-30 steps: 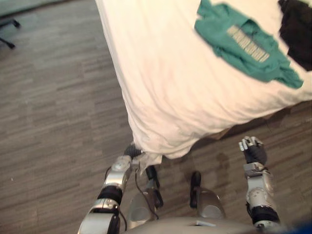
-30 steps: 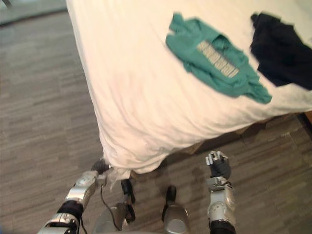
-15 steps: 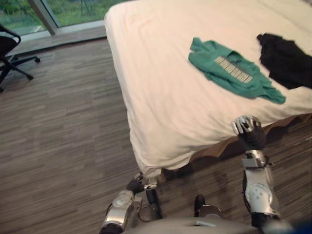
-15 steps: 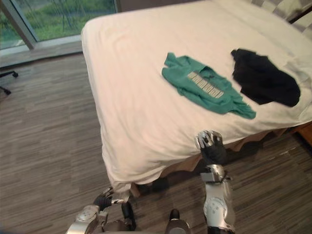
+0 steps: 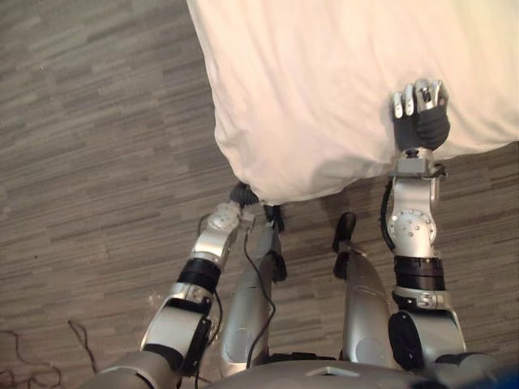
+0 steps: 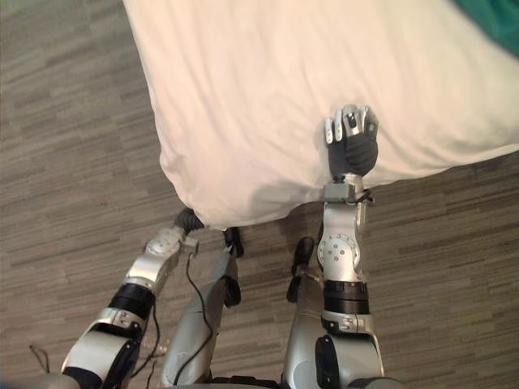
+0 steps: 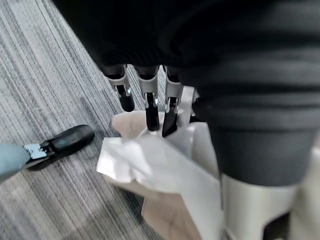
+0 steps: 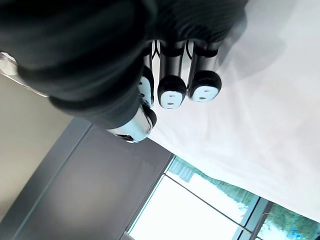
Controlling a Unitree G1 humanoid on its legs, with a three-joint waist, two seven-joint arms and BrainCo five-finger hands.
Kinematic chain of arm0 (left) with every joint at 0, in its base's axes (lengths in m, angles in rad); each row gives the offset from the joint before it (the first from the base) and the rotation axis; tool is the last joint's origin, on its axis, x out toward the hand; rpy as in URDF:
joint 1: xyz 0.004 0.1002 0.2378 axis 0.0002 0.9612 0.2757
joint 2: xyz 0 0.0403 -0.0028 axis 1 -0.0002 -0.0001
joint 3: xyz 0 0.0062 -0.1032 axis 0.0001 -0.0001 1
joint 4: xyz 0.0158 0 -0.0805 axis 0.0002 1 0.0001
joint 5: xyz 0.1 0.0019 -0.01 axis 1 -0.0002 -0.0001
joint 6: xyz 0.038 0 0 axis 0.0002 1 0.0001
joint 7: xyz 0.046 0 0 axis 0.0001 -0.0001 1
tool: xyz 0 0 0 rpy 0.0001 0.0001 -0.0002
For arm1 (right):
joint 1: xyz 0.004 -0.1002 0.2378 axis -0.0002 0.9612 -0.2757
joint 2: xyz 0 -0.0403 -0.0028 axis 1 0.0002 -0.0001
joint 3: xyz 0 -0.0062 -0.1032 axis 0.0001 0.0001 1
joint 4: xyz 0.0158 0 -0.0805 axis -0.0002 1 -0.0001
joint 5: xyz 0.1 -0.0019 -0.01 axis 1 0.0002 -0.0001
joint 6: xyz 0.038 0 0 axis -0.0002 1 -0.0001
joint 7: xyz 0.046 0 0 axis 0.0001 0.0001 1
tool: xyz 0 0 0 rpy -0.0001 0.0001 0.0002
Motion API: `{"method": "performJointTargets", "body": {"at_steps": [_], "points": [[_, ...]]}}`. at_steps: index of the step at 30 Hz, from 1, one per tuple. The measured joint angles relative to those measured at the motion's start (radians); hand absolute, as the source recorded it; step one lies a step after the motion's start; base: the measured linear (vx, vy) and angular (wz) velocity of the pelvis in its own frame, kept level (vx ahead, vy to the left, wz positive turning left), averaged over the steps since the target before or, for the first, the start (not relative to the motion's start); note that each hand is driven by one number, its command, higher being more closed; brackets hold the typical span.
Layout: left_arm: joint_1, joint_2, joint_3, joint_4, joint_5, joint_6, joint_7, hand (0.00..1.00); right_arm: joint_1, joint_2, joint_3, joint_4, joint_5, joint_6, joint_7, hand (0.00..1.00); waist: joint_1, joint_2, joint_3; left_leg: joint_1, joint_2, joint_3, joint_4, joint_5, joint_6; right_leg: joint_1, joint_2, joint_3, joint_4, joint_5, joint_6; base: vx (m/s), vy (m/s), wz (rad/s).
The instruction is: Tidy the bed and pick cloth on bed and put in laundry
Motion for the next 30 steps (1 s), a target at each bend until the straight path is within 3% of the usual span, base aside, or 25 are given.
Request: {"method": "performJointTargets", "body": {"at_steps": [5, 8, 9, 13, 14, 18, 22, 23, 25, 26, 29, 30], "points": [[-0.006, -0.009, 0.045, 0.000, -0.001, 0.021, 0.030, 0.00, 0.032, 0.003, -0.002, 0.018, 0.022, -0.035, 0.039, 1.00, -0.012, -0.011, 0.010, -0.002, 0.007, 0.010, 0.000, -0.002, -0.003, -0.006, 0.009, 0.009, -0.003, -0.001, -0.003, 0.04, -0.006, -0.07], [0.001, -0.005, 0.084, 0.005, -0.024, 0.020, 0.037, 0.00, 0.108, 0.012, -0.063, 0.058, 0.041, -0.067, 0.070, 1.00, -0.014, -0.035, 0.021, 0.017, 0.028, 0.015, 0.000, -0.004, -0.003, 0.037, 0.038, 0.008, -0.056, 0.026, -0.005, 0.05, -0.007, -0.10], [0.006, -0.002, 0.087, 0.015, -0.029, 0.014, 0.050, 0.00, 0.149, 0.012, -0.122, 0.125, 0.068, -0.075, 0.070, 1.00, -0.014, -0.047, 0.026, 0.037, 0.034, 0.018, 0.000, -0.008, 0.003, 0.066, 0.048, 0.008, -0.078, 0.034, -0.005, 0.05, -0.014, -0.09], [0.038, -0.011, 0.125, 0.061, -0.030, -0.019, 0.051, 0.00, 0.276, 0.013, -0.292, 0.368, 0.125, -0.074, 0.065, 1.00, -0.019, -0.053, 0.024, 0.094, 0.040, 0.046, -0.001, -0.032, 0.006, 0.132, 0.058, 0.014, -0.127, 0.052, -0.004, 0.06, -0.002, -0.23], [0.053, -0.009, 0.139, 0.081, -0.032, -0.025, 0.053, 0.00, 0.321, 0.013, -0.313, 0.402, 0.123, -0.071, 0.063, 0.00, -0.031, -0.052, 0.024, 0.122, 0.042, 0.058, -0.001, -0.040, 0.006, 0.161, 0.062, 0.019, -0.142, 0.056, -0.004, 0.05, 0.002, -0.21], [0.113, -0.014, 0.201, 0.144, -0.080, -0.047, 0.066, 0.00, 0.428, 0.012, -0.367, 0.469, 0.047, -0.035, 0.031, 0.00, -0.059, -0.059, 0.014, 0.230, 0.056, 0.077, -0.005, -0.068, 0.005, 0.279, 0.076, 0.021, -0.182, 0.055, -0.004, 0.06, -0.026, -0.14], [0.197, -0.055, 0.280, 0.209, -0.062, -0.106, 0.041, 0.00, 0.503, 0.015, -0.385, 0.620, -0.167, 0.046, 0.033, 0.00, -0.053, -0.068, -0.056, 0.325, 0.087, 0.174, 0.030, -0.117, 0.025, 0.393, 0.084, 0.010, -0.214, 0.051, -0.010, 0.12, -0.044, -0.06], [0.226, -0.061, 0.281, 0.227, -0.054, -0.125, 0.030, 0.00, 0.522, 0.024, -0.373, 0.653, -0.255, 0.064, 0.039, 0.00, -0.043, -0.075, -0.067, 0.328, 0.110, 0.183, 0.131, -0.174, 0.026, 0.429, 0.081, 0.011, -0.211, 0.044, -0.011, 0.15, -0.048, -0.12], [0.276, -0.087, 0.289, 0.248, -0.021, -0.152, 0.021, 0.00, 0.551, 0.022, -0.360, 0.683, -0.343, 0.070, 0.058, 0.00, -0.030, -0.065, -0.095, 0.326, 0.141, 0.178, 0.265, -0.255, 0.022, 0.473, 0.078, 0.013, -0.198, 0.016, -0.006, 0.09, -0.024, -0.13], [0.324, -0.107, 0.288, 0.264, -0.017, -0.175, 0.020, 0.00, 0.576, 0.020, -0.351, 0.705, -0.408, 0.068, 0.072, 0.00, -0.033, -0.054, -0.140, 0.330, 0.155, 0.173, 0.321, -0.300, 0.021, 0.494, 0.075, 0.013, -0.180, -0.007, -0.002, 0.08, 0.011, -0.05], [0.428, -0.132, 0.274, 0.318, 0.020, -0.218, 0.012, 0.00, 0.627, 0.021, -0.325, 0.766, -0.526, 0.055, 0.096, 0.00, -0.034, -0.058, -0.241, 0.380, 0.121, 0.170, 0.287, -0.295, 0.010, 0.514, 0.044, 0.018, -0.175, -0.031, 0.001, 0.12, 0.036, 0.02], [0.438, -0.132, 0.272, 0.329, 0.022, -0.222, 0.005, 0.00, 0.630, 0.021, -0.323, 0.776, -0.545, 0.053, 0.100, 0.00, -0.037, -0.060, -0.248, 0.387, 0.114, 0.166, 0.284, -0.295, 0.010, 0.517, 0.036, 0.017, -0.177, -0.031, 0.002, 0.09, 0.023, -0.01]]}}
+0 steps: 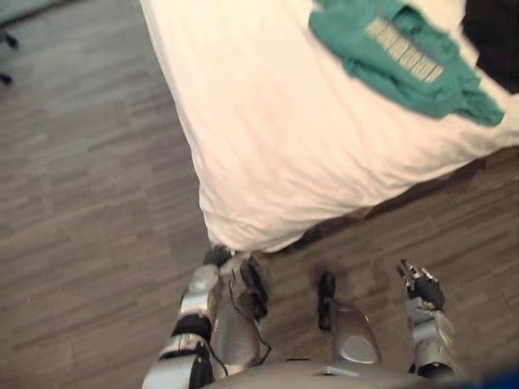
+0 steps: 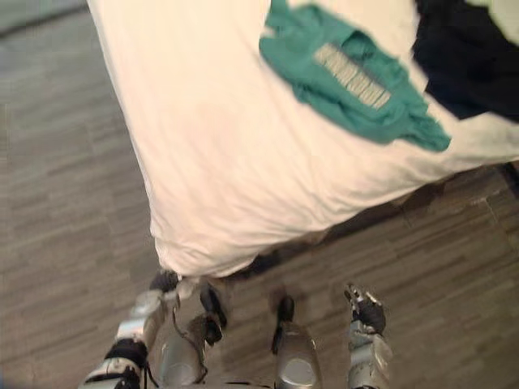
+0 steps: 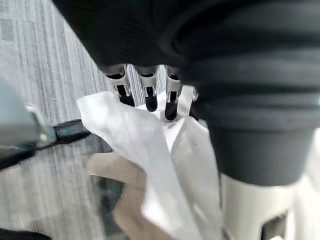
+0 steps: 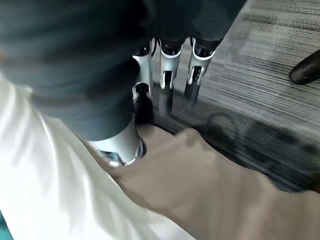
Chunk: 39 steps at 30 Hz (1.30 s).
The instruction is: Tidy the bed and pick cloth on bed and put in laundry
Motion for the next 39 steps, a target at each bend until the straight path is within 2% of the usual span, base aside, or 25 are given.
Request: {"method": "performJointTargets", "body": {"at_steps": [1, 3, 4, 6, 9, 10, 13, 19, 21, 22, 23, 24, 25, 26, 27, 28, 29, 30, 31, 32, 33, 35, 36, 39], "points": [[0.018, 0.000, -0.002, 0.023, 0.003, -0.006, -0.011, 0.00, 0.001, 0.001, 0.006, 0.027, -0.036, -0.011, 0.001, 0.00, -0.003, -0.003, -0.014, 0.005, -0.007, -0.034, 0.023, -0.017, 0.008, 0.006, -0.013, 0.004, -0.002, 0.001, 0.004, 0.10, 0.025, -0.08], [0.031, -0.001, -0.005, 0.060, 0.032, -0.024, -0.024, 0.00, 0.001, -0.004, 0.032, 0.061, -0.061, -0.029, -0.001, 0.00, -0.015, -0.002, -0.019, 0.038, -0.015, -0.077, 0.022, -0.033, 0.001, 0.033, -0.039, 0.006, -0.007, 0.009, 0.021, 0.11, 0.038, -0.11], [0.043, -0.003, -0.008, 0.075, 0.040, -0.035, -0.024, 0.00, 0.001, -0.011, 0.052, 0.076, -0.062, -0.032, -0.011, 0.00, -0.023, -0.001, -0.029, 0.073, -0.043, -0.082, -0.047, -0.017, -0.019, 0.037, -0.049, 0.023, -0.016, 0.023, 0.046, 0.06, 0.176, -0.12], [0.056, 0.015, -0.048, 0.078, 0.069, -0.046, -0.023, 0.00, 0.016, 0.015, 0.094, 0.111, -0.079, -0.041, -0.040, 0.00, -0.027, -0.028, -0.051, 0.116, -0.098, -0.069, -0.133, 0.023, -0.013, 0.060, -0.076, 0.028, -0.071, 0.059, 0.077, 0.02, 0.191, -0.07], [0.081, 0.030, -0.082, 0.078, 0.105, -0.057, -0.023, 0.00, 0.039, 0.041, 0.133, 0.150, -0.080, -0.056, -0.059, 0.00, -0.022, -0.042, -0.061, 0.202, -0.125, -0.042, -0.212, 0.046, -0.009, 0.104, -0.081, 0.036, -0.091, 0.085, 0.079, -0.03, 0.121, -0.26], [0.100, 0.031, -0.082, 0.081, 0.110, -0.056, -0.023, 0.00, 0.057, 0.046, 0.156, 0.156, -0.092, -0.074, -0.063, 0.00, -0.023, -0.044, -0.070, 0.244, -0.135, -0.034, -0.248, 0.057, -0.007, 0.122, -0.081, 0.043, -0.091, 0.085, 0.079, -0.03, 0.061, -0.31], [0.127, 0.030, -0.083, 0.084, 0.115, -0.047, -0.022, 0.00, 0.095, 0.064, 0.182, 0.156, -0.098, -0.104, -0.076, 0.00, -0.030, -0.053, -0.079, 0.284, -0.134, -0.019, -0.286, 0.062, -0.013, 0.134, -0.071, 0.043, -0.077, 0.079, 0.069, -0.07, 0.010, -0.18], [0.169, 0.047, -0.122, 0.082, 0.148, -0.041, -0.022, 0.00, 0.147, 0.063, 0.180, 0.154, -0.089, -0.117, -0.098, 0.00, -0.043, -0.080, -0.096, 0.321, -0.129, -0.019, -0.287, 0.064, -0.019, 0.095, -0.064, 0.047, 0.049, -0.012, -0.011, -0.07, -0.050, -0.09], [0.170, 0.046, -0.122, 0.083, 0.157, -0.046, -0.021, 0.00, 0.156, 0.058, 0.180, 0.155, -0.086, -0.117, -0.102, 0.00, -0.046, -0.083, -0.095, 0.333, -0.128, -0.017, -0.284, 0.054, -0.036, 0.083, -0.063, 0.047, 0.072, -0.023, -0.040, -0.02, -0.040, -0.34], [0.173, 0.046, -0.122, 0.084, 0.159, -0.050, -0.019, 0.00, 0.154, 0.056, 0.179, 0.155, -0.092, -0.117, -0.105, 0.00, -0.048, -0.083, -0.095, 0.339, -0.128, -0.014, -0.283, 0.046, -0.043, 0.075, -0.060, 0.046, 0.076, -0.024, -0.071, 0.00, 0.003, -0.71], [0.173, 0.046, -0.122, 0.084, 0.159, -0.060, -0.014, 0.00, 0.144, 0.054, 0.180, 0.155, -0.098, -0.117, -0.106, 0.00, -0.047, -0.078, -0.094, 0.350, -0.126, -0.007, -0.283, 0.025, -0.059, 0.069, -0.054, 0.036, 0.073, -0.026, -0.147, 0.00, 0.021, -0.88], [0.174, 0.045, -0.123, 0.084, 0.159, -0.062, -0.010, 0.00, 0.138, 0.052, 0.182, 0.155, -0.098, -0.117, -0.106, 0.00, -0.046, -0.069, -0.096, 0.355, -0.123, 0.001, -0.283, 0.010, -0.065, 0.066, -0.053, 0.013, 0.063, -0.030, -0.199, 0.03, 0.060, -1.17], [0.183, 0.042, -0.129, 0.086, 0.160, -0.068, -0.002, 0.00, 0.125, 0.043, 0.189, 0.155, -0.098, -0.117, -0.107, 0.00, -0.046, -0.044, -0.095, 0.361, -0.106, 0.033, -0.283, -0.002, -0.058, 0.062, -0.051, -0.040, 0.051, -0.048, -0.266, 0.00, 0.055, -1.57], [0.194, 0.034, -0.127, 0.089, 0.162, -0.078, 0.005, 0.00, 0.104, 0.036, 0.203, 0.154, -0.105, -0.114, -0.107, 0.00, -0.044, -0.010, -0.092, 0.351, -0.069, 0.127, -0.267, 0.016, -0.028, 0.004, -0.078, -0.107, 0.211, -0.046, -0.201, -0.01, 0.042, -1.53], [0.193, 0.040, -0.128, 0.089, 0.164, -0.080, 0.009, 0.00, 0.098, 0.039, 0.207, 0.154, -0.115, -0.113, -0.107, 0.00, -0.044, -0.027, -0.094, 0.350, -0.066, 0.161, -0.245, 0.009, -0.022, -0.016, -0.097, -0.129, 0.292, -0.040, -0.199, 0.00, -0.007, -1.63], [0.191, 0.052, -0.138, 0.081, 0.173, -0.079, 0.019, 0.00, 0.100, 0.037, 0.222, 0.154, -0.144, -0.109, -0.107, 0.00, -0.042, -0.051, -0.098, 0.358, -0.075, 0.215, -0.190, -0.027, -0.029, -0.029, -0.106, -0.171, 0.331, -0.012, -0.184, 0.10, 0.008, -1.54], [0.185, 0.060, -0.143, 0.080, 0.178, -0.079, 0.023, 0.00, 0.093, 0.034, 0.237, 0.151, -0.156, -0.107, -0.107, 0.00, -0.026, -0.063, -0.098, 0.350, -0.071, 0.237, -0.162, -0.063, -0.031, -0.029, -0.083, -0.169, 0.281, 0.015, -0.160, 0.05, 0.024, -2.66], [0.189, 0.048, -0.163, 0.084, 0.183, -0.077, 0.023, 0.00, 0.073, 0.011, 0.267, 0.120, -0.168, -0.106, -0.106, 0.00, -0.016, 0.006, -0.107, 0.325, -0.053, 0.224, -0.188, -0.051, 0.012, -0.023, 0.002, -0.130, 0.135, 0.071, -0.138, 0.01, 0.029, -2.52], [0.181, 0.053, -0.170, 0.087, 0.189, -0.076, 0.024, 0.00, 0.061, 0.003, 0.260, 0.117, -0.172, -0.101, -0.108, 0.00, -0.032, 0.011, -0.100, 0.324, -0.045, 0.268, -0.192, -0.046, -0.002, -0.031, -0.009, -0.157, 0.207, 0.037, -0.128, -0.04, 0.023, -1.99], [0.166, 0.064, -0.181, 0.090, 0.190, -0.068, 0.027, 0.00, 0.065, 0.007, 0.259, 0.117, -0.176, -0.096, -0.109, 0.00, -0.059, 0.003, -0.096, 0.323, -0.055, 0.287, -0.182, -0.044, 0.000, -0.025, -0.040, -0.182, 0.311, -0.007, -0.107, 0.08, -0.022, -0.97], [0.143, 0.085, -0.203, 0.093, 0.195, -0.054, 0.042, 0.00, 0.081, 0.014, 0.259, 0.141, -0.176, -0.080, -0.108, 0.00, -0.072, -0.013, -0.080, 0.329, -0.056, 0.314, -0.158, -0.044, 0.000, 0.015, -0.035, -0.191, 0.265, -0.017, -0.074, 0.08, -0.067, -0.72], [0.144, 0.091, -0.202, 0.095, 0.196, -0.037, 0.047, 0.00, 0.096, 0.024, 0.260, 0.128, -0.172, -0.073, -0.111, 0.00, -0.075, -0.011, -0.077, 0.325, -0.039, 0.338, -0.106, -0.045, 0.000, 0.065, -0.009, -0.202, 0.163, -0.002, -0.071, 0.03, -0.114, -0.62], [0.154, 0.091, -0.203, 0.095, 0.196, -0.032, 0.048, 0.00, 0.112, 0.022, 0.267, 0.113, -0.175, -0.072, -0.110, 0.00, -0.073, -0.014, -0.078, 0.319, -0.016, 0.341, -0.045, -0.049, 0.000, 0.141, 0.015, -0.198, 0.027, 0.024, -0.058, -0.01, -0.105, -0.33], [0.162, 0.083, -0.237, 0.077, 0.195, -0.032, 0.056, 0.00, 0.119, 0.019, 0.273, 0.112, -0.175, -0.069, -0.112, 0.00, -0.070, 0.000, -0.088, 0.315, -0.003, 0.350, -0.046, -0.057, -0.013, 0.201, 0.055, -0.198, -0.146, 0.059, -0.046, -0.06, -0.094, -0.13]]}}
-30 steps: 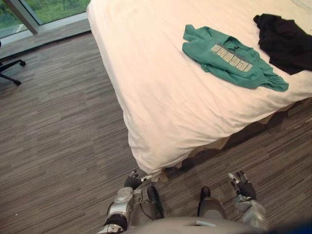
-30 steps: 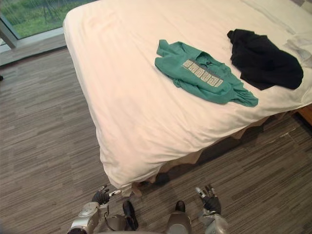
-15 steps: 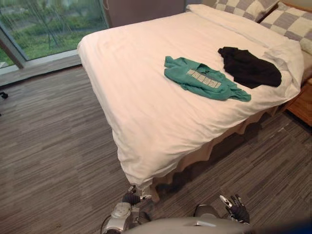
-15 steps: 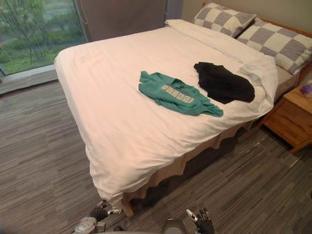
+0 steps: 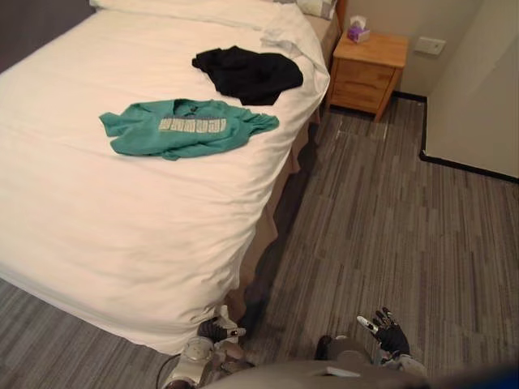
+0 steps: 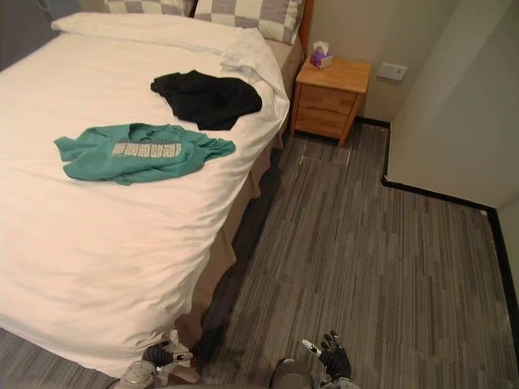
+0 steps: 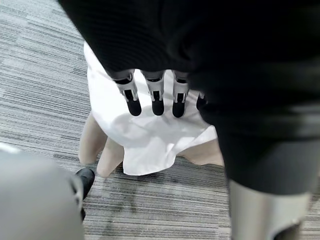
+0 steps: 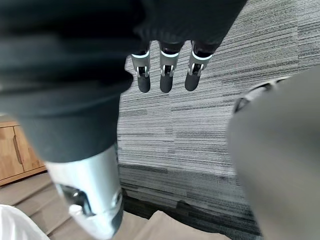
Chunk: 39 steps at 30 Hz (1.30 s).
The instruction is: Tidy the bed and pick cloth on bed and put in laundry
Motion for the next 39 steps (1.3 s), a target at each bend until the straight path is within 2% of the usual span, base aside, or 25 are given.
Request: {"method": "performJointTargets", "body": {"at_steps": [2, 4, 7, 9, 10, 11, 12, 14, 15, 17, 18, 19, 20, 21, 24, 25, 30, 35, 39], "points": [[0.003, -0.007, -0.001, -0.017, -0.003, 0.000, -0.001, 0.00, -0.025, 0.002, 0.036, -0.017, 0.000, 0.006, -0.005, 0.00, 0.007, 0.010, 0.001, -0.015, 0.016, 0.021, 0.008, 0.001, -0.001, 0.026, 0.035, 0.006, -0.116, 0.071, -0.008, -0.16, -0.081, -0.17], [0.004, -0.017, -0.006, -0.035, -0.008, -0.001, -0.005, 0.00, -0.033, 0.006, 0.060, -0.020, 0.000, 0.007, -0.004, 0.00, 0.006, 0.011, 0.001, -0.014, 0.024, 0.027, 0.013, 0.001, -0.001, 0.048, 0.052, 0.015, -0.167, 0.102, -0.013, -0.15, -0.056, -0.16], [0.002, -0.032, -0.010, -0.044, -0.030, -0.009, -0.004, 0.00, -0.033, -0.001, 0.060, -0.020, 0.000, 0.007, -0.009, 0.00, 0.020, 0.015, 0.007, 0.001, 0.050, 0.052, 0.044, -0.002, -0.005, 0.048, 0.066, 0.054, -0.173, 0.108, -0.021, -0.17, -0.009, -0.37], [0.006, -0.039, 0.007, -0.055, -0.050, -0.014, -0.005, 0.00, -0.037, -0.001, 0.067, -0.021, 0.003, 0.007, -0.017, 0.00, 0.032, 0.009, 0.021, 0.002, 0.062, -0.003, 0.098, -0.002, -0.005, 0.044, 0.073, 0.101, -0.173, 0.102, -0.024, -0.20, -0.031, -0.67], [0.017, -0.040, 0.014, -0.059, -0.055, -0.028, -0.005, 0.00, -0.047, -0.005, 0.068, -0.016, 0.010, 0.008, -0.021, 0.00, 0.042, 0.008, 0.029, -0.004, 0.067, -0.099, 0.130, -0.002, -0.005, 0.040, 0.080, 0.144, -0.172, 0.107, -0.022, -0.17, -0.087, -1.11], [0.037, -0.040, 0.034, -0.068, -0.078, -0.037, -0.004, 0.00, -0.063, -0.009, 0.070, -0.009, 0.011, 0.009, -0.026, 0.00, 0.050, 0.004, 0.043, -0.012, 0.063, -0.243, 0.156, -0.002, -0.005, 0.033, 0.092, 0.196, -0.172, 0.110, -0.021, -0.15, -0.090, -1.48], [0.054, -0.039, 0.060, -0.071, -0.096, -0.050, -0.004, 0.00, -0.082, -0.020, 0.077, 0.011, 0.012, 0.009, -0.025, 0.00, 0.058, 0.012, 0.040, -0.027, 0.044, -0.410, 0.161, -0.009, -0.012, 0.008, 0.103, 0.253, -0.172, 0.110, -0.020, -0.13, -0.080, -1.32], [0.061, -0.041, 0.083, -0.072, -0.099, -0.068, -0.004, 0.00, -0.106, -0.027, 0.080, 0.036, 0.011, 0.009, -0.023, 0.00, 0.059, 0.018, 0.040, -0.032, 0.015, -0.540, 0.143, -0.031, -0.014, -0.024, 0.113, 0.299, -0.172, 0.110, -0.019, -0.07, 0.003, -1.22], [0.066, -0.036, 0.088, -0.056, -0.098, -0.090, 0.000, 0.00, -0.117, -0.042, 0.078, 0.058, 0.011, 0.005, -0.016, 0.00, 0.068, 0.030, 0.038, -0.024, -0.021, -0.650, 0.072, -0.071, -0.002, -0.062, 0.130, 0.323, -0.166, 0.117, -0.010, -0.06, 0.051, -1.19], [0.055, -0.034, 0.087, -0.028, -0.100, -0.104, 0.000, 0.00, -0.111, -0.044, 0.068, 0.080, 0.011, 0.000, -0.013, 0.00, 0.067, 0.047, 0.039, 0.002, -0.013, -0.653, 0.029, -0.103, -0.001, -0.069, 0.145, 0.323, -0.167, 0.143, 0.000, -0.08, 0.102, -0.49], [0.043, -0.036, 0.085, -0.007, -0.100, -0.113, -0.002, 0.00, -0.088, -0.038, 0.045, 0.089, 0.028, -0.001, -0.012, 0.00, 0.053, 0.045, 0.040, 0.023, -0.004, -0.649, -0.001, -0.151, -0.031, -0.068, 0.157, 0.321, -0.172, 0.190, -0.004, -0.10, 0.155, -0.03], [0.038, -0.035, 0.086, 0.008, -0.099, -0.116, -0.003, 0.00, -0.081, -0.038, 0.030, 0.100, 0.030, -0.004, -0.013, 0.00, 0.053, 0.040, 0.048, 0.030, -0.002, -0.643, -0.007, -0.168, -0.051, -0.065, 0.161, 0.316, -0.173, 0.198, -0.005, -0.12, 0.186, -0.07], [0.032, -0.034, 0.093, 0.015, -0.097, -0.116, -0.013, 0.00, -0.075, -0.034, 0.027, 0.100, 0.038, -0.004, -0.012, 0.00, 0.055, 0.035, 0.054, 0.032, -0.009, -0.633, 0.002, -0.176, -0.042, -0.060, 0.152, 0.304, -0.173, 0.198, -0.003, -0.06, 0.150, -0.17], [0.038, -0.037, 0.091, 0.017, -0.090, -0.116, -0.018, 0.00, -0.063, -0.027, 0.023, 0.099, 0.040, -0.004, -0.013, 0.00, 0.055, 0.019, 0.042, 0.037, -0.020, -0.627, 0.004, -0.179, -0.039, -0.056, 0.136, 0.298, -0.173, 0.202, 0.001, -0.04, 0.145, -0.11], [0.037, -0.046, 0.092, 0.019, -0.090, -0.119, -0.022, 0.00, -0.051, -0.022, 0.010, 0.090, 0.040, -0.003, -0.015, 0.00, 0.056, 0.019, 0.039, 0.048, -0.029, -0.619, -0.001, -0.181, -0.038, -0.049, 0.119, 0.290, -0.173, 0.207, 0.002, 0.01, 0.112, 0.01], [0.044, -0.102, 0.175, 0.042, -0.128, -0.082, -0.015, 0.00, -0.025, 0.016, -0.054, 0.077, 0.039, 0.065, -0.052, 0.00, 0.098, 0.027, -0.031, 0.070, -0.039, -0.650, 0.022, -0.172, -0.037, -0.017, 0.091, 0.171, -0.175, 0.167, 0.004, 0.00, 0.000, 0.00], [0.044, -0.102, 0.175, 0.042, -0.128, -0.082, -0.015, 0.00, -0.025, 0.016, -0.054, 0.077, 0.039, 0.065, -0.052, 0.00, 0.097, 0.027, -0.031, 0.070, -0.039, -0.649, 0.022, -0.172, -0.037, -0.017, 0.091, 0.172, -0.175, 0.167, 0.004, 0.00, 0.000, 0.00], [0.049, -0.102, 0.191, 0.042, -0.184, -0.076, -0.023, 0.00, -0.013, 0.020, -0.053, 0.061, 0.040, 0.052, -0.047, 0.00, 0.090, 0.019, -0.029, 0.069, -0.034, -0.629, 0.023, -0.172, -0.037, -0.022, 0.087, 0.175, -0.168, 0.168, 0.006, 0.00, 0.003, -0.03], [0.072, -0.102, 0.202, -0.001, -0.216, -0.080, -0.044, 0.00, 0.000, 0.023, -0.051, 0.036, 0.039, 0.037, -0.010, 0.00, 0.086, 0.002, -0.022, 0.078, -0.026, -0.537, 0.042, -0.173, -0.038, -0.041, 0.084, 0.195, -0.131, 0.150, 0.010, -0.01, 0.023, -0.20]]}}
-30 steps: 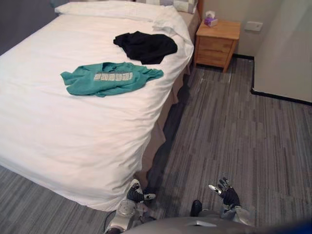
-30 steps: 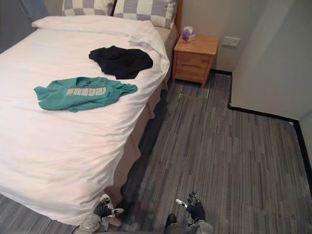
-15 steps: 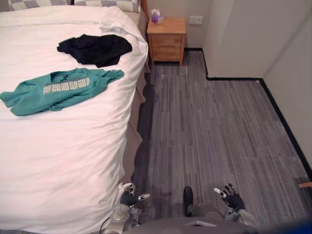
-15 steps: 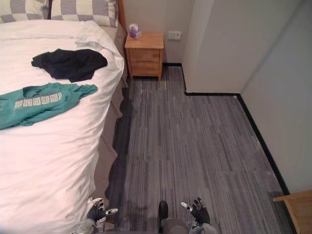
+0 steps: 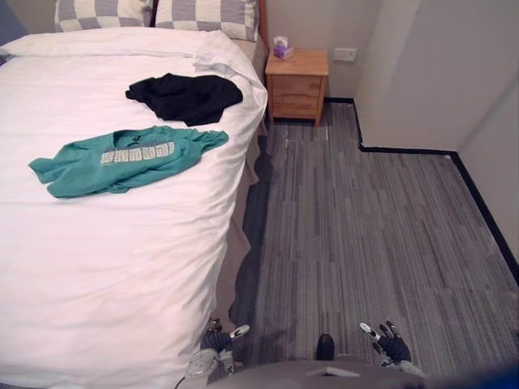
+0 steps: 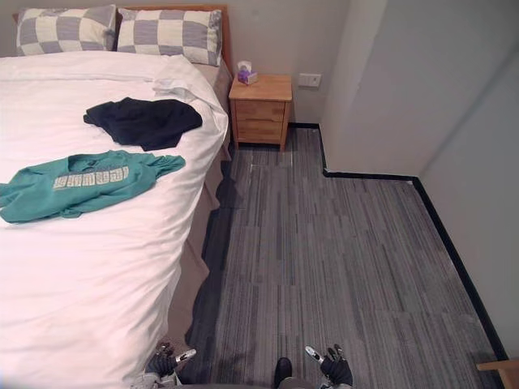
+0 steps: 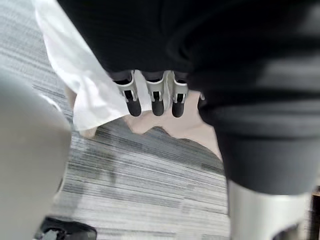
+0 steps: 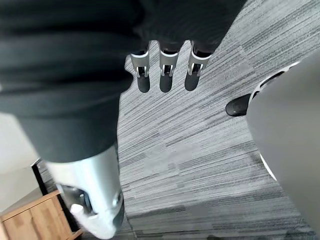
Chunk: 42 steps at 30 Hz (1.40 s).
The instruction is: Tidy the bed and pick cloth on bed and put in laundry
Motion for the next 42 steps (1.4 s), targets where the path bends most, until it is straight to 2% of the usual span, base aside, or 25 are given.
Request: {"method": "performJointTargets", "body": {"at_steps": [5, 8, 9, 12, 13, 14, 15, 16, 17, 20, 22, 24, 26, 27, 28, 29, 30, 31, 33, 34, 35, 37, 39, 41, 42], "points": [[0.003, 0.009, -0.005, -0.032, -0.002, 0.028, -0.002, 0.00, 0.012, 0.009, -0.002, -0.017, -0.004, -0.032, 0.006, 0.00, -0.002, 0.008, 0.017, -0.004, 0.076, 0.102, 0.017, -0.066, -0.038, -0.009, 0.050, -0.036, 0.021, -0.015, -0.015, -0.01, -0.022, -0.21], [0.015, 0.041, -0.047, -0.040, -0.018, 0.027, 0.014, 0.00, 0.030, 0.018, 0.031, -0.056, -0.033, -0.056, -0.007, 0.00, -0.012, -0.003, 0.029, -0.021, 0.112, 0.116, 0.127, -0.057, -0.096, -0.052, 0.067, -0.039, 0.098, -0.063, -0.046, 0.08, -0.074, -0.37], [0.017, 0.047, -0.053, -0.044, -0.031, 0.026, 0.016, 0.00, 0.030, 0.016, 0.044, -0.057, -0.039, -0.060, -0.010, 0.00, -0.016, -0.010, 0.032, -0.030, 0.114, 0.116, 0.156, -0.043, -0.097, -0.059, 0.064, -0.026, 0.117, -0.071, -0.048, 0.10, -0.153, -0.53], [0.041, 0.047, -0.049, -0.088, -0.072, -0.001, 0.035, 0.00, 0.049, 0.010, 0.097, -0.133, -0.082, -0.069, -0.028, 0.00, -0.038, -0.004, 0.062, -0.144, 0.166, 0.075, 0.491, 0.071, -0.026, -0.070, 0.055, 0.002, 0.227, -0.158, -0.077, 0.15, -0.186, -0.52], [0.046, 0.039, -0.045, -0.114, -0.079, -0.018, 0.034, 0.00, 0.069, -0.012, 0.138, -0.178, -0.094, -0.082, -0.034, 0.00, -0.036, 0.008, 0.084, -0.240, 0.193, 0.003, 0.691, 0.237, 0.030, -0.056, 0.058, 0.021, 0.265, -0.193, -0.091, 0.21, -0.130, -0.57], [0.055, 0.034, -0.045, -0.146, -0.097, -0.032, 0.034, 0.00, 0.075, -0.028, 0.171, -0.196, -0.119, -0.087, -0.042, 0.00, -0.026, -0.002, 0.095, -0.338, 0.185, -0.086, 0.838, 0.369, 0.004, -0.034, 0.055, 0.065, 0.278, -0.215, -0.108, 0.18, -0.100, -0.58], [0.057, 0.034, -0.046, -0.154, -0.104, -0.035, 0.033, 0.00, 0.072, -0.033, 0.174, -0.197, -0.120, -0.090, -0.044, 0.00, -0.022, 0.005, 0.102, -0.367, 0.173, -0.114, 0.882, 0.330, -0.012, -0.024, 0.057, 0.074, 0.280, -0.220, -0.111, 0.27, -0.074, -0.56], [0.060, 0.031, -0.049, -0.165, -0.133, -0.046, 0.032, 0.00, 0.053, -0.040, 0.174, -0.187, -0.121, -0.109, -0.061, 0.00, -0.027, 0.017, 0.130, -0.436, 0.109, -0.165, 0.956, 0.207, -0.015, 0.018, 0.057, 0.096, 0.278, -0.231, -0.126, 0.27, -0.080, -0.52], [0.066, 0.031, -0.056, -0.172, -0.161, -0.062, 0.033, 0.00, 0.032, -0.046, 0.180, -0.156, -0.123, -0.119, -0.068, 0.00, -0.027, 0.018, 0.141, -0.466, 0.059, -0.166, 0.931, 0.135, -0.016, 0.059, 0.057, 0.113, 0.262, -0.241, -0.131, 0.31, -0.093, -0.52], [0.077, 0.036, -0.074, -0.188, -0.190, -0.066, 0.034, 0.00, 0.021, -0.046, 0.195, -0.131, -0.146, -0.130, -0.085, 0.00, -0.025, 0.009, 0.144, -0.475, 0.004, -0.091, 0.716, 0.086, -0.006, 0.118, 0.060, 0.154, 0.239, -0.271, -0.118, 0.24, -0.036, -0.52], [0.083, 0.043, -0.092, -0.189, -0.199, -0.073, 0.049, 0.00, 0.021, -0.046, 0.194, -0.123, -0.160, -0.141, -0.085, 0.00, -0.035, 0.010, 0.145, -0.469, -0.019, 0.056, 0.344, 0.118, -0.004, 0.179, 0.064, 0.166, 0.190, -0.293, -0.085, 0.39, -0.005, -0.27], [0.084, 0.050, -0.099, -0.182, -0.214, -0.081, 0.053, 0.00, 0.019, -0.050, 0.193, -0.106, -0.165, -0.150, -0.085, 0.00, -0.034, 0.012, 0.144, -0.461, -0.030, 0.140, 0.139, 0.189, 0.000, 0.229, 0.072, 0.160, 0.146, -0.311, -0.060, 0.45, 0.063, 0.07], [0.080, 0.053, -0.107, -0.171, -0.244, -0.090, 0.053, 0.00, 0.007, -0.056, 0.189, -0.076, -0.196, -0.151, -0.089, 0.00, -0.026, 0.014, 0.141, -0.462, -0.031, 0.200, 0.048, 0.233, 0.020, 0.287, 0.075, 0.157, 0.114, -0.325, -0.041, 0.59, 0.143, 0.04], [0.076, 0.053, -0.111, -0.150, -0.264, -0.104, 0.053, 0.00, 0.005, -0.053, 0.177, -0.042, -0.200, -0.149, -0.099, 0.00, -0.012, 0.011, 0.120, -0.460, -0.038, 0.222, 0.025, 0.238, 0.038, 0.318, 0.063, 0.152, 0.097, -0.352, -0.011, 0.64, 0.187, -0.16], [0.066, 0.045, -0.112, -0.122, -0.267, -0.104, 0.053, 0.00, 0.003, -0.047, 0.157, -0.011, -0.200, -0.147, -0.108, 0.00, -0.005, 0.007, 0.094, -0.454, -0.056, 0.224, 0.036, 0.285, 0.134, 0.315, 0.041, 0.139, 0.151, -0.373, 0.011, 0.65, 0.190, -0.16], [0.061, 0.045, -0.111, -0.106, -0.266, -0.104, 0.055, 0.00, -0.001, -0.047, 0.154, -0.006, -0.200, -0.146, -0.111, 0.00, -0.005, 0.011, 0.085, -0.447, -0.069, 0.224, 0.031, 0.274, 0.181, 0.298, 0.030, 0.134, 0.199, -0.381, 0.024, 0.78, 0.245, -0.05], [0.057, 0.053, -0.110, -0.081, -0.264, -0.102, 0.063, 0.00, -0.010, -0.050, 0.146, 0.000, -0.203, -0.143, -0.115, 0.00, -0.012, 0.003, 0.068, -0.424, -0.098, 0.225, 0.020, 0.242, 0.213, 0.211, -0.005, 0.119, 0.406, -0.393, 0.054, 0.62, 0.236, 0.14], [0.052, 0.069, -0.108, -0.071, -0.260, -0.102, 0.075, 0.00, -0.012, -0.038, 0.121, -0.002, -0.203, -0.142, -0.117, 0.00, -0.021, -0.021, 0.067, -0.380, -0.133, 0.221, 0.015, 0.206, 0.222, 0.112, -0.050, 0.100, 0.675, -0.351, 0.112, 0.60, 0.243, 0.19], [0.048, 0.084, -0.104, -0.062, -0.254, -0.100, 0.079, 0.00, -0.012, -0.030, 0.105, -0.001, -0.211, -0.138, -0.120, 0.00, -0.032, -0.047, 0.074, -0.319, -0.171, 0.193, 0.017, 0.162, 0.233, 0.022, -0.102, 0.099, 0.937, -0.271, 0.162, 0.51, 0.184, 0.47], [0.030, 0.087, -0.104, -0.027, -0.233, -0.096, 0.090, 0.00, -0.008, -0.041, 0.082, 0.017, -0.241, -0.133, -0.121, 0.00, -0.051, -0.050, 0.084, -0.233, -0.194, 0.141, 0.012, 0.118, 0.222, -0.047, -0.132, 0.088, 1.121, -0.256, 0.163, 0.65, 0.179, 0.85], [0.023, 0.084, -0.104, -0.008, -0.225, -0.090, 0.091, 0.00, 0.007, -0.049, 0.079, 0.027, -0.249, -0.127, -0.119, 0.00, -0.061, -0.035, 0.088, -0.189, -0.196, 0.113, 0.003, 0.096, 0.213, -0.092, -0.144, 0.076, 1.166, -0.260, 0.148, 0.65, 0.151, 0.80], [0.001, 0.080, -0.103, 0.001, -0.226, -0.078, 0.091, 0.00, 0.054, -0.042, 0.076, 0.023, -0.253, -0.129, -0.117, 0.00, -0.059, -0.034, 0.089, -0.116, -0.202, 0.054, -0.027, 0.065, 0.195, -0.190, -0.149, 0.070, 1.174, -0.271, 0.129, 0.50, 0.030, 0.93], [-0.016, 0.079, -0.104, -0.001, -0.228, -0.073, 0.090, 0.00, 0.091, -0.021, 0.073, 0.003, -0.249, -0.131, -0.119, 0.00, -0.065, -0.037, 0.089, -0.058, -0.208, -0.034, -0.061, 0.043, 0.178, -0.282, -0.161, 0.053, 1.085, -0.285, 0.106, 0.49, -0.070, 1.36], [-0.047, 0.047, -0.103, -0.007, -0.238, -0.052, 0.080, 0.00, 0.121, -0.008, 0.060, 0.014, -0.212, -0.131, -0.121, 0.00, -0.070, -0.030, 0.092, 0.014, -0.192, -0.164, -0.070, 0.004, 0.174, -0.325, -0.161, 0.027, 0.766, -0.273, 0.072, 0.60, -0.190, 1.65], [-0.049, 0.041, -0.101, -0.008, -0.238, -0.049, 0.075, 0.00, 0.125, -0.007, 0.060, 0.018, -0.201, -0.131, -0.121, 0.00, -0.070, -0.029, 0.092, 0.027, -0.187, -0.184, -0.069, -0.007, 0.169, -0.323, -0.161, 0.026, 0.692, -0.259, 0.063, 0.56, -0.239, 1.40]]}}
